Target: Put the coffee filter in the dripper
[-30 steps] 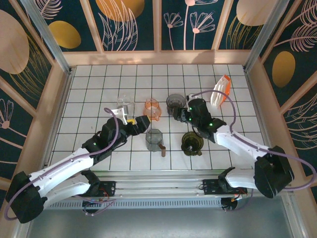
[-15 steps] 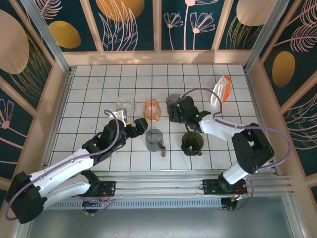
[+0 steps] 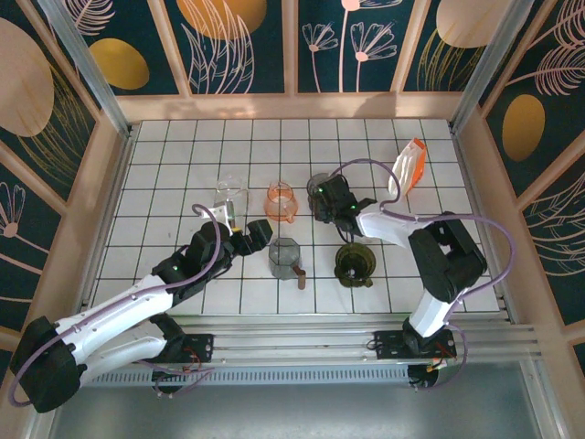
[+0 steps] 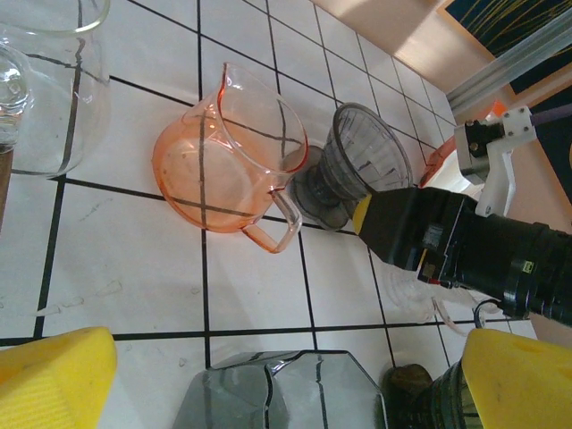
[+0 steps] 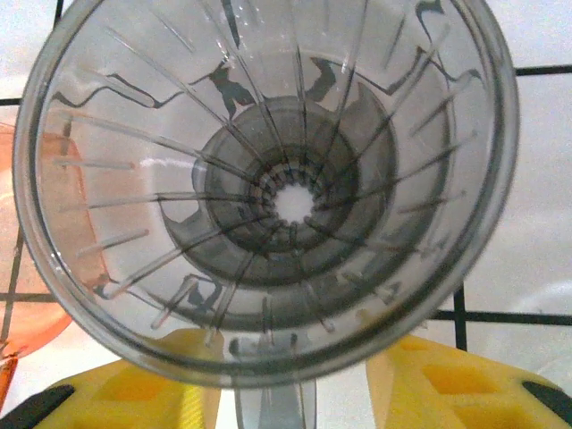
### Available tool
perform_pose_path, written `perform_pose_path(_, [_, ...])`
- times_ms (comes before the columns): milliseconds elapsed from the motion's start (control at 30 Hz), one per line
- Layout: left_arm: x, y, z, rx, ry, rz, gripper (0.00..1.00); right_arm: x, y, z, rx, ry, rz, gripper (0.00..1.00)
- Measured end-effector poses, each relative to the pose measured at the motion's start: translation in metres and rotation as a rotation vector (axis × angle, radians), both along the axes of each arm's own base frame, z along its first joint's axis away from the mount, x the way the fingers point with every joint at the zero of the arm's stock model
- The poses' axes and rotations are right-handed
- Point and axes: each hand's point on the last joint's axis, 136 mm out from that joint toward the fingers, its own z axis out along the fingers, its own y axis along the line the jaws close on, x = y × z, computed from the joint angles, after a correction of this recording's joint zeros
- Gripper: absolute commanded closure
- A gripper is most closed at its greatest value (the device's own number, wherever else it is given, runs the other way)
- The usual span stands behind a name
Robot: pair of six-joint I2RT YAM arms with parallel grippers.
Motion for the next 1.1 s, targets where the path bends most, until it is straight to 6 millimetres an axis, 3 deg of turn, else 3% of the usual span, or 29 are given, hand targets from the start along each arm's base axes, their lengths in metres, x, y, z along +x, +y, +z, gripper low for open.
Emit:
perform_pose_path(200, [0.0, 0.001, 0.0, 0.001, -0.002, 0.004, 0.01, 0.005, 0.0, -0.001, -0.02, -0.017, 0.006, 0.78])
perform_pose_path(433, [0.0, 0.002, 0.002, -0.002, -0.005, 0.005, 0.01, 0.006, 0.0, 0.003, -0.031, -0.032, 0.018, 0.89])
perform_pose_path(533, [-0.001, 0.003, 0.001, 0.004, 0.0, 0.006, 0.01, 0.004, 0.0, 0.015, -0.018, -0.053, 0.024, 0.9])
perform_pose_path(633, [-0.002, 0.005, 0.001, 0.013, 0.01, 0.013, 0.01, -0.006, 0.003, 0.041, 0.004, -0.092, 0.047, 0.9])
perform_pose_path(800, [-0.003, 0.01, 0.016, 0.006, -0.007, 0.028, 0.01, -0.041, 0.017, 0.107, 0.069, -0.183, 0.144, 0.89])
perform_pose_path(900, [-0.004, 0.016, 0.03, -0.002, -0.027, 0.046, 0.01, -0.072, 0.026, 0.134, 0.095, -0.185, 0.235, 0.89])
perform_pose_path(1100, [-0.007, 0.031, 0.055, -0.019, -0.077, 0.096, 0.01, -0.133, 0.048, 0.151, 0.102, -0.106, 0.415, 0.89])
